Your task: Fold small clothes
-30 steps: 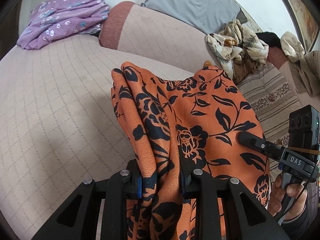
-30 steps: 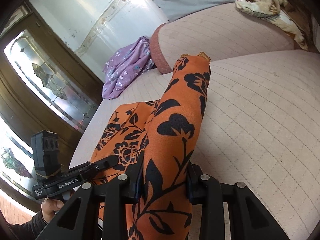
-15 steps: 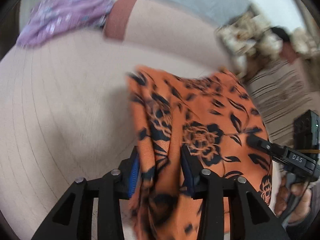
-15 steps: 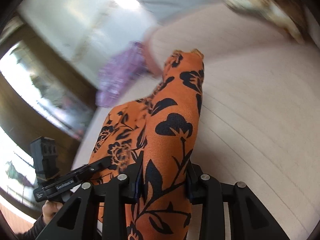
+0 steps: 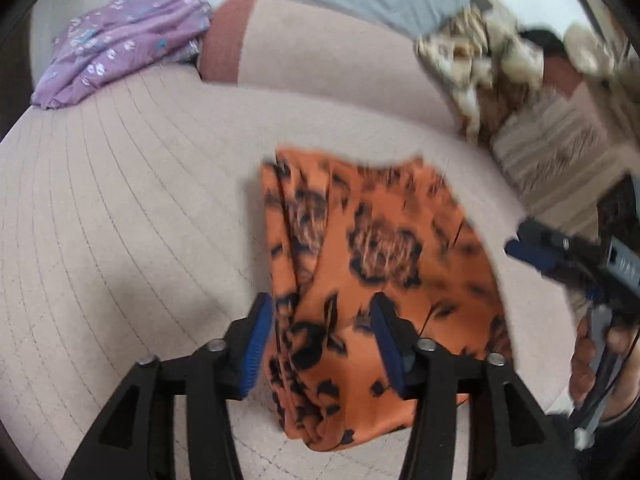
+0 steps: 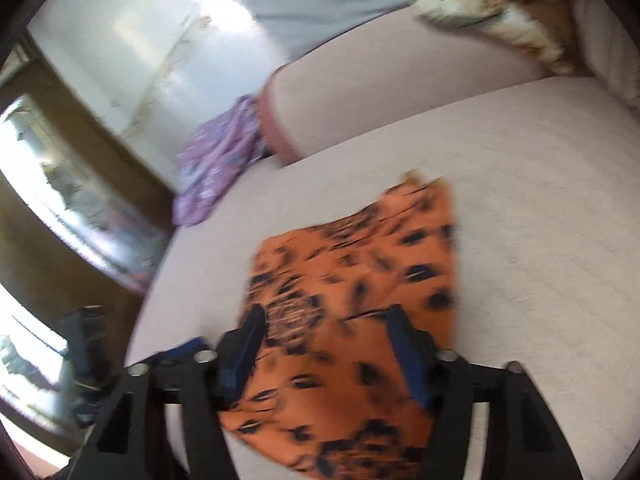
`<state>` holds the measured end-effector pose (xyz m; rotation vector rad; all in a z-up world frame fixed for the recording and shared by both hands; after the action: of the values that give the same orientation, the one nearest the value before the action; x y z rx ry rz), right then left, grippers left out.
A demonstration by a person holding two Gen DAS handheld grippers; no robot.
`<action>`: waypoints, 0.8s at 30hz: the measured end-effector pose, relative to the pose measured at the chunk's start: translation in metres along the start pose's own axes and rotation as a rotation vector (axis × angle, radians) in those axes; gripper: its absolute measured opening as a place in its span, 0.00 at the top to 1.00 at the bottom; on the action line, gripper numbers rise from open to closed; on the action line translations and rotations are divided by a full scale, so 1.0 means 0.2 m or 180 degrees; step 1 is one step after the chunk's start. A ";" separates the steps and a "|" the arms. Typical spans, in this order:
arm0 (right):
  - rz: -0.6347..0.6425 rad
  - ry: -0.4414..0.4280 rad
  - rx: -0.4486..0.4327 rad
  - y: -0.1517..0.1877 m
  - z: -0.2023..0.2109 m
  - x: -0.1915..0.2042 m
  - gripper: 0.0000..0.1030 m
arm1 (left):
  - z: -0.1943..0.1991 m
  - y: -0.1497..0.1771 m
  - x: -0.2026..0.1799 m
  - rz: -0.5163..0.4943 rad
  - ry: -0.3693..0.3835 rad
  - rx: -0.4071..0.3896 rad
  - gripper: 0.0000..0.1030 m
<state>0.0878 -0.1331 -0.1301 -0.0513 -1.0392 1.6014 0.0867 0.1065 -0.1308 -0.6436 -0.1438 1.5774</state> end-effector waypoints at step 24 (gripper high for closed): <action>-0.0008 0.0180 0.0037 0.18 0.03 0.11 0.22 | 0.17 0.22 0.02 -0.0098 -0.0384 -0.0114 0.27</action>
<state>0.0492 -0.1154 -0.1387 -0.0870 -0.9858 1.5949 0.0319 0.1140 -0.1235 -0.5716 -0.2712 1.5871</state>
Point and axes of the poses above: each gripper's, at about its wrist camera, not at the fingertips, and z roughly against the way its jaws point, x to its left, y to its underside, the point moved 2 cm from there along -z, roughly the way its jaws point, and after that the axes turned 11 degrees about z, right-handed, at the moved point
